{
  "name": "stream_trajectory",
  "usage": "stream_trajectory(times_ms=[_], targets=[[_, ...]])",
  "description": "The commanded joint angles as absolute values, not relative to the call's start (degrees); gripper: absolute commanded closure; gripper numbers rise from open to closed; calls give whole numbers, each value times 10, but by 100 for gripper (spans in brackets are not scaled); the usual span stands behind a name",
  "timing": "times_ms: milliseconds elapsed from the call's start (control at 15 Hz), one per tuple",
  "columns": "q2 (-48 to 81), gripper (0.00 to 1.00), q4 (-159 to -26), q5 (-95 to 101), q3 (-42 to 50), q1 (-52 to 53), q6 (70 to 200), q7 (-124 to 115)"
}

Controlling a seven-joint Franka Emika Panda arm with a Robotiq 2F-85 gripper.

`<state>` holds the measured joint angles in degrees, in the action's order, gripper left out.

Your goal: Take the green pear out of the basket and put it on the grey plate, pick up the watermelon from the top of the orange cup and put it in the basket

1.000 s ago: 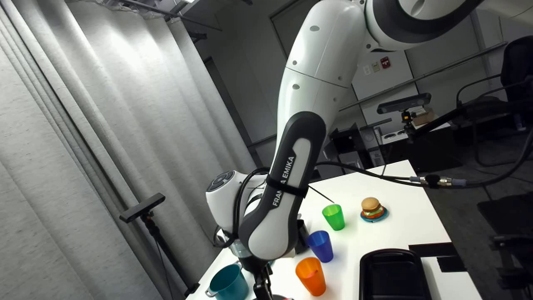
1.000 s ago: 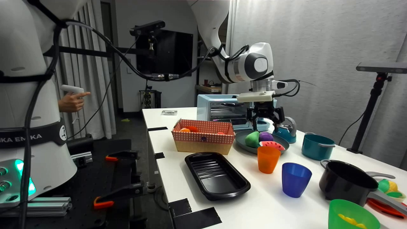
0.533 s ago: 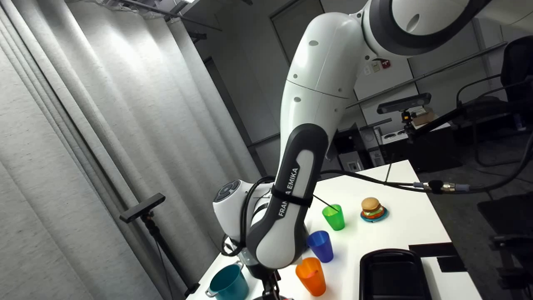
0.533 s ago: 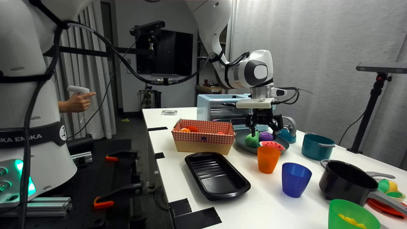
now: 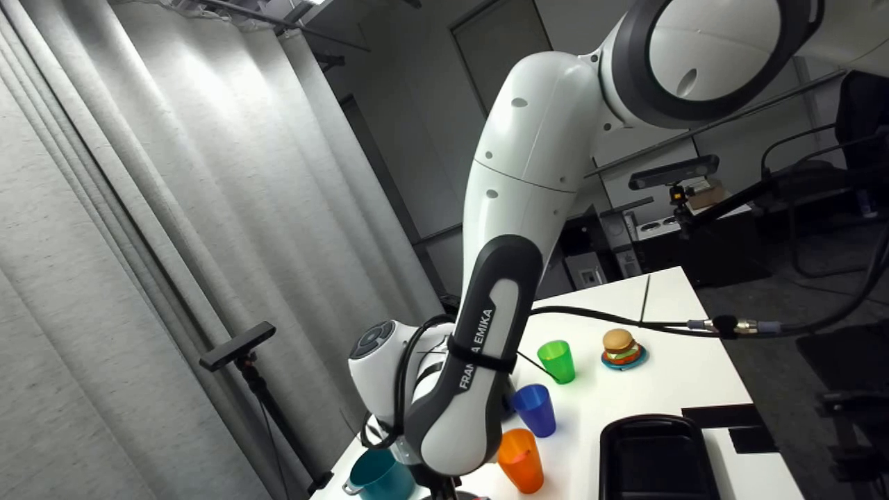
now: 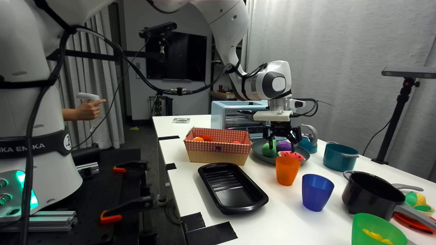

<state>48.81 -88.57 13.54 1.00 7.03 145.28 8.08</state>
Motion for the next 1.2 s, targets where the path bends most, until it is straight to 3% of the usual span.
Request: stream_trajectory(times_ms=[0, 133, 200, 267, 400, 933, 1133], targets=[[520, 0, -837, 137, 7, 72, 1439, 82], [525, 0, -830, 136, 8, 74, 1437, 79], [527, 5, -827, 136, 9, 75, 1437, 77], [529, 26, -825, 137, 10, 75, 1437, 76], [533, 32, -820, 137, 11, 76, 1438, 75], [538, 95, -810, 137, 13, 78, 1439, 71], [539, 100, -808, 139, 14, 79, 1441, 69]])
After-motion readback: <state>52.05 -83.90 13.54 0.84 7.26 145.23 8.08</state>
